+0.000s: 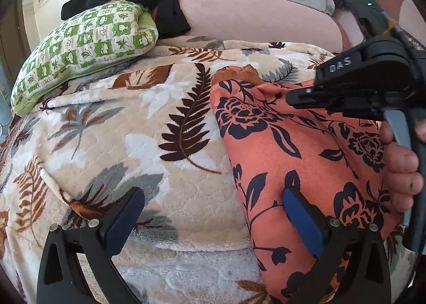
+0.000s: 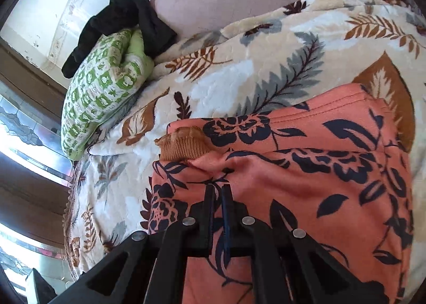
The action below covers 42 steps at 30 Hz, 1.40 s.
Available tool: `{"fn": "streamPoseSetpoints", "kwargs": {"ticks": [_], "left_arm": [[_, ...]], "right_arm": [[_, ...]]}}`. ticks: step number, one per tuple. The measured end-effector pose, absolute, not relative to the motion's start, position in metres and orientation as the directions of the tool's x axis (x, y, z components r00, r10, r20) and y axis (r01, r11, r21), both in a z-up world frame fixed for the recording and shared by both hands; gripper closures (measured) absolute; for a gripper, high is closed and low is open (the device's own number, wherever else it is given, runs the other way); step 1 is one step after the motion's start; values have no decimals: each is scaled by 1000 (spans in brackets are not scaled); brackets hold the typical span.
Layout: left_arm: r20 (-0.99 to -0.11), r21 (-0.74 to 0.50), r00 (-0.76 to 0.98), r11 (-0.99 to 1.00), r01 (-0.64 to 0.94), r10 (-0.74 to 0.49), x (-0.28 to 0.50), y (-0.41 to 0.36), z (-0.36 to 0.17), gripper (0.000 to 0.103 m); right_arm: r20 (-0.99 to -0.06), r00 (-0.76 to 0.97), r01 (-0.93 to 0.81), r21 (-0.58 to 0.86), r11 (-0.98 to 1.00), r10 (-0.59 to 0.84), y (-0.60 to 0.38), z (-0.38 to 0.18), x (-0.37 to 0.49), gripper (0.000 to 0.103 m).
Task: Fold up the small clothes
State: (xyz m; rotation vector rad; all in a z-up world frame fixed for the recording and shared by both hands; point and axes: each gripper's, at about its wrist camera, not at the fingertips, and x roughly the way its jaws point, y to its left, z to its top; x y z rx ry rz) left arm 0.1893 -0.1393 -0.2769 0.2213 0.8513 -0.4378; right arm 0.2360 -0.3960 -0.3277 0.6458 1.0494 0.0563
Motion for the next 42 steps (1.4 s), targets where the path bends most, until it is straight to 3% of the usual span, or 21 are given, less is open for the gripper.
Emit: {"fn": "streamPoseSetpoints", "kwargs": {"ticks": [7, 12, 21, 28, 35, 42], "left_arm": [[-751, 48, 602, 888, 458, -270, 184, -141, -276, 0], [-749, 54, 607, 887, 458, -267, 183, -141, -276, 0], [-740, 67, 619, 887, 458, -264, 182, -142, -276, 0], [-743, 56, 613, 887, 459, -270, 184, -142, -276, 0], [-735, 58, 620, 884, 463, -276, 184, -142, -274, 0], [-666, -33, 649, 883, 468, -369, 188, -128, -251, 0]], "right_arm": [[-802, 514, 269, 488, 830, 305, -403, -301, 184, 94], [-860, 436, 293, 414, 862, 265, -398, -318, 150, 94], [-814, 474, 251, 490, 835, 336, -411, -326, 145, 95], [-821, 528, 306, 425, 852, 220, -433, -316, 136, 95], [-797, 523, 319, 512, 798, 302, -453, -330, 134, 95], [-726, 639, 315, 549, 774, 255, -474, -308, 116, 94]]}}
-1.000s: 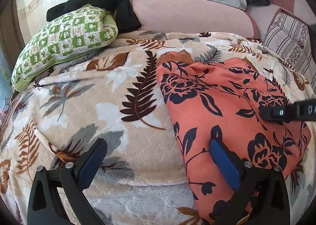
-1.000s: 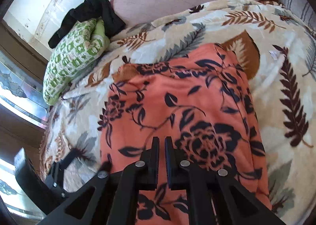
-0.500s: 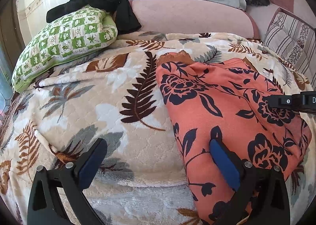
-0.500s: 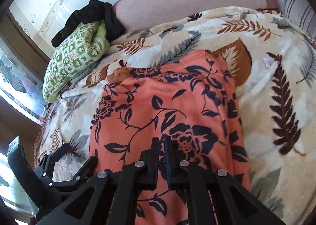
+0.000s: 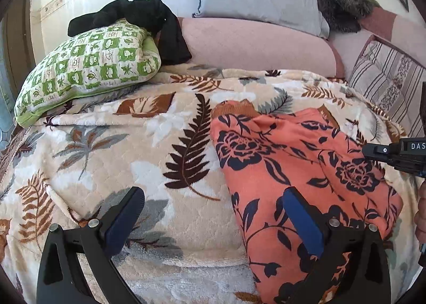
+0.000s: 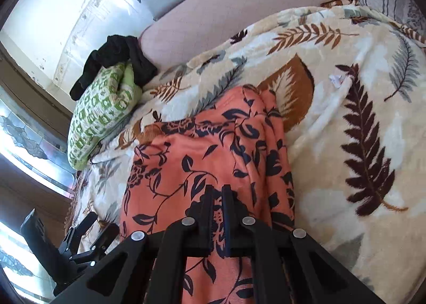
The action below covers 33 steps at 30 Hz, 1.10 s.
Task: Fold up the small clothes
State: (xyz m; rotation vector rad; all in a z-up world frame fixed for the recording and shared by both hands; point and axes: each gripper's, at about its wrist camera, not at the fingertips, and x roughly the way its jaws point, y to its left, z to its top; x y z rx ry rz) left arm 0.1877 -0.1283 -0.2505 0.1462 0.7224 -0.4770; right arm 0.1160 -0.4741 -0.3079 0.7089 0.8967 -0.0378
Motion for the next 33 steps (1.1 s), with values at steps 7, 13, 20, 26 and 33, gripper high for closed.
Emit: {"fn": "streamPoseSetpoints", "kwargs": {"ticks": [7, 13, 20, 26, 33], "left_arm": [[-725, 32, 615, 876, 481, -311, 192, -142, -269, 0], [-719, 59, 627, 872, 485, -300, 188, -145, -274, 0], [-725, 45, 618, 875, 482, -304, 189, -145, -274, 0], [-726, 46, 618, 875, 482, -303, 189, -145, -274, 0], [-727, 42, 616, 875, 483, -305, 189, -145, -274, 0]], "right_arm": [[-785, 574, 341, 487, 804, 233, -470, -318, 121, 93], [-788, 563, 362, 506, 783, 249, -473, -326, 122, 95], [-730, 644, 311, 525, 792, 231, -471, -308, 118, 94], [-685, 710, 334, 529, 780, 160, -478, -297, 107, 8], [-695, 688, 343, 563, 752, 207, -490, -305, 107, 8]]}}
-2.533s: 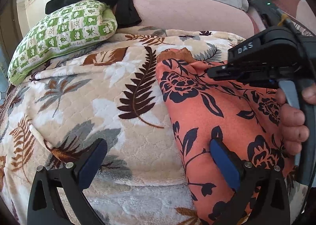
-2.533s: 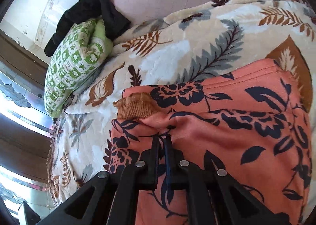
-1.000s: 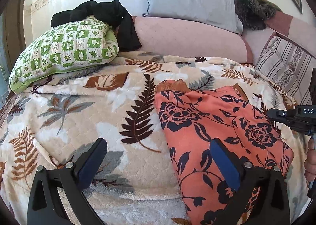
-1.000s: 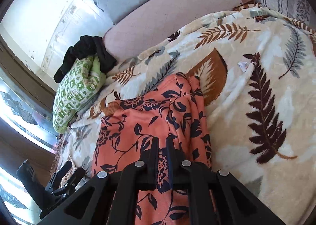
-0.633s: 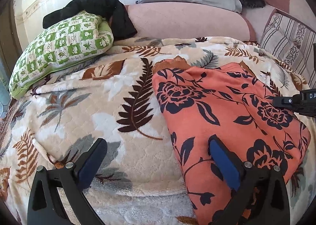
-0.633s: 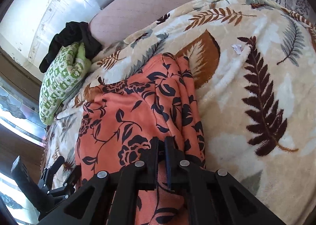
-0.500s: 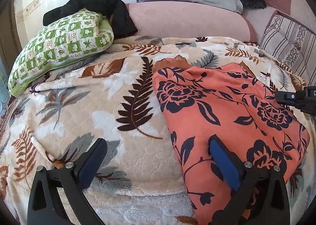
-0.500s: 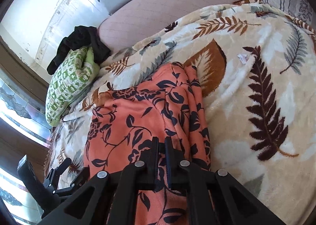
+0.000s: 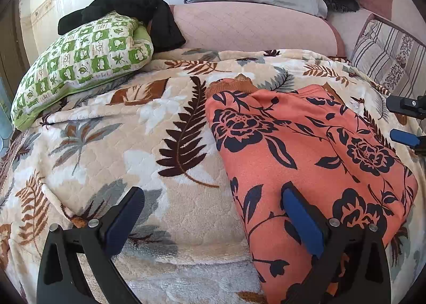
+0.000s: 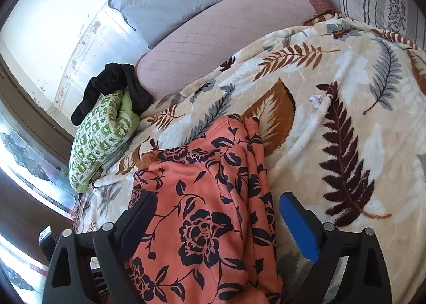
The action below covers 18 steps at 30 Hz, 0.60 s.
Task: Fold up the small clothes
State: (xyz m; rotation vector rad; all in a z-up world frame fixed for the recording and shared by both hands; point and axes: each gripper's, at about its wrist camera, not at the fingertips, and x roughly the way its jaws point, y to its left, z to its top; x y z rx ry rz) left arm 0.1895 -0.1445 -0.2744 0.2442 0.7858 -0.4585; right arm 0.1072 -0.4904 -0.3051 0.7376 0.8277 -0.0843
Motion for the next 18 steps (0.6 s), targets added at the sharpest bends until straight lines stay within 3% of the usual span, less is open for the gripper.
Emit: {"fn": "streamPoseSetpoints", "kwargs": {"ticks": [18], "left_arm": [[-744, -16, 581, 877, 480, -331, 197, -141, -273, 0]], "right_arm": [[-718, 663, 389, 571, 723, 210, -506, -320, 102, 8]]}}
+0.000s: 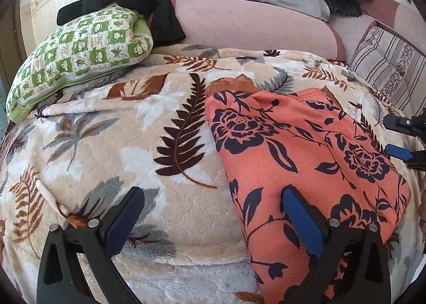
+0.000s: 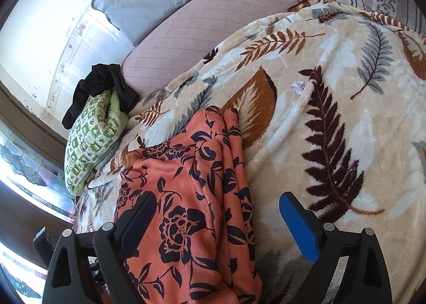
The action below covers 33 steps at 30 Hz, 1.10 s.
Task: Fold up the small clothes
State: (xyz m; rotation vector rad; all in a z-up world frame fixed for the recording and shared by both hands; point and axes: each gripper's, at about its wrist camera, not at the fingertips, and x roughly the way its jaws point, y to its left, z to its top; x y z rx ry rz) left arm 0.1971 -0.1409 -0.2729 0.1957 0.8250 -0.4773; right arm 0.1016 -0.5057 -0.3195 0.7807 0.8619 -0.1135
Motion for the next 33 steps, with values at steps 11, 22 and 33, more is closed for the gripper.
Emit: {"fn": "streamPoseSetpoints", "kwargs": {"ticks": [11, 22, 33], "left_arm": [[-735, -30, 593, 889, 457, -329, 204, -133, -266, 0], [-734, -46, 592, 894, 445, -333, 208, -127, -262, 0], [-743, -34, 584, 889, 457, -328, 207, -131, -264, 0]], "right_arm": [[-714, 666, 382, 574, 724, 216, -502, -320, 103, 8], [-717, 661, 375, 571, 730, 221, -496, -321, 106, 8], [-725, 645, 363, 567, 740, 239, -491, -324, 108, 8]]}}
